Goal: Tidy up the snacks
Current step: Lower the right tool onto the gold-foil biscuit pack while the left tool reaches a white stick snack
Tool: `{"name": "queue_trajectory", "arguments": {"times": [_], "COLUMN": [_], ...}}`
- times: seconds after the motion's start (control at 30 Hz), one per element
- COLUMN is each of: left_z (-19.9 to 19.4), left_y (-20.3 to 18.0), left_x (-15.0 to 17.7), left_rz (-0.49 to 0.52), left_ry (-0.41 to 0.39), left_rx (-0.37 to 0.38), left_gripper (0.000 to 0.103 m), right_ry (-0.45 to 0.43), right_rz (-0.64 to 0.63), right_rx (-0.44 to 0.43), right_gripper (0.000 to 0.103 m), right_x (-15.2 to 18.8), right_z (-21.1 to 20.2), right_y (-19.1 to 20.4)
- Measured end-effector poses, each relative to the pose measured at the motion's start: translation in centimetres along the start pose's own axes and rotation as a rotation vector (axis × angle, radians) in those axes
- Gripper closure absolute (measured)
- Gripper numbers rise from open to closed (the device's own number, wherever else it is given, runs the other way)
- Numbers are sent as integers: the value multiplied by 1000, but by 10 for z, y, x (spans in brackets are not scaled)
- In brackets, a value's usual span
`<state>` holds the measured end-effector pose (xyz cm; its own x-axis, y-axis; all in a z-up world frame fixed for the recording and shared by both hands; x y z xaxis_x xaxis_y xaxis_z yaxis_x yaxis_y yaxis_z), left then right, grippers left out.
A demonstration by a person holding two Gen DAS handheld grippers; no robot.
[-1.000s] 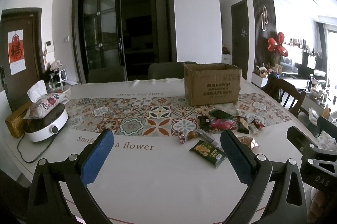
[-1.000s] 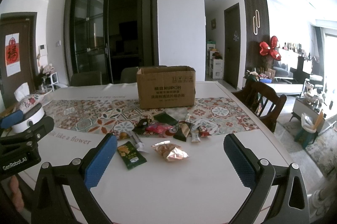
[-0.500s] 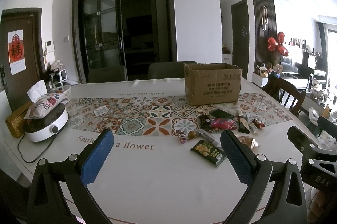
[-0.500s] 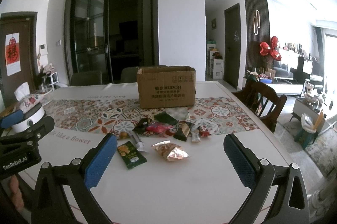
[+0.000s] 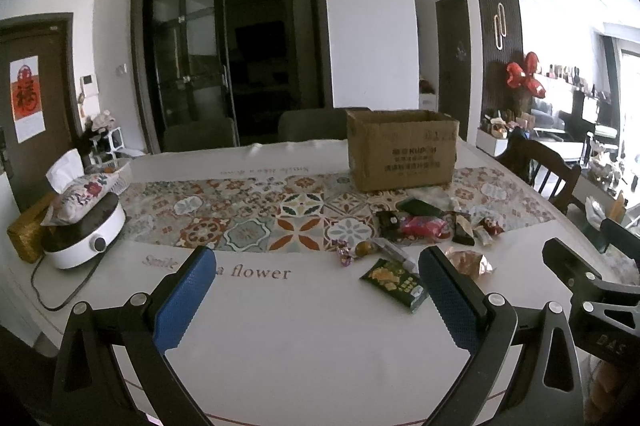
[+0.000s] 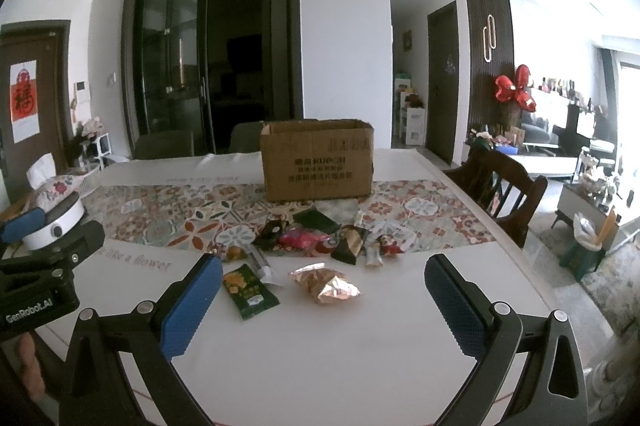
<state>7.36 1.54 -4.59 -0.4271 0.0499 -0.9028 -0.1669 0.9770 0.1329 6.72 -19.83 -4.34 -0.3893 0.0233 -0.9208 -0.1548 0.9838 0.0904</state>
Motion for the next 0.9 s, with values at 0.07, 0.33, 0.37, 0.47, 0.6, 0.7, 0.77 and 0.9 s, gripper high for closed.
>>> {"name": "queue_trajectory", "arguments": {"times": [0.07,0.33,0.37,0.47,0.6,0.7,0.77,0.9], "left_z": [6,27,32,43,59,73,81,98], "left_y": [-3,-17,-21,-29,-42,-54,-61,-78], "left_x": [3,11,10,12,15,15,14,13], "left_rz": [8,40,46,63,84,93,96,84], "left_ry": [18,62,73,93,124,155,173,222], "left_rx": [13,25,29,42,69,100,118,178], "left_gripper": [0,2,4,9,14,20,24,33], "right_ry": [11,72,81,110,143,166,183,214], "right_rz": [0,1,6,13,11,7,3,12], "right_rx": [-4,-12,-14,-13,-6,-7,-10,-26], "right_gripper": [1,1,1,1,1,2,5,8], "right_x": [2,15,17,22,28,33,36,40], "right_z": [2,32,35,48,64,78,86,104], "right_y": [1,-7,-8,-13,-19,-23,-25,-29]}}
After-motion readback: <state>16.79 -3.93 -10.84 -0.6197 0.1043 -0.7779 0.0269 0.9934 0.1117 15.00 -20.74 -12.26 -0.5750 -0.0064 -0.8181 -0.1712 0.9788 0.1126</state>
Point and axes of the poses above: each gripper's, at about its wrist camera, not at the fingertips, and z roughly the way its jaws point, y to its left, x to its underside, the point moved 10 cm from there along z, roughly the way its jaws point, and after that the axes turned 11 degrees about -x, right-handed, at the moved point
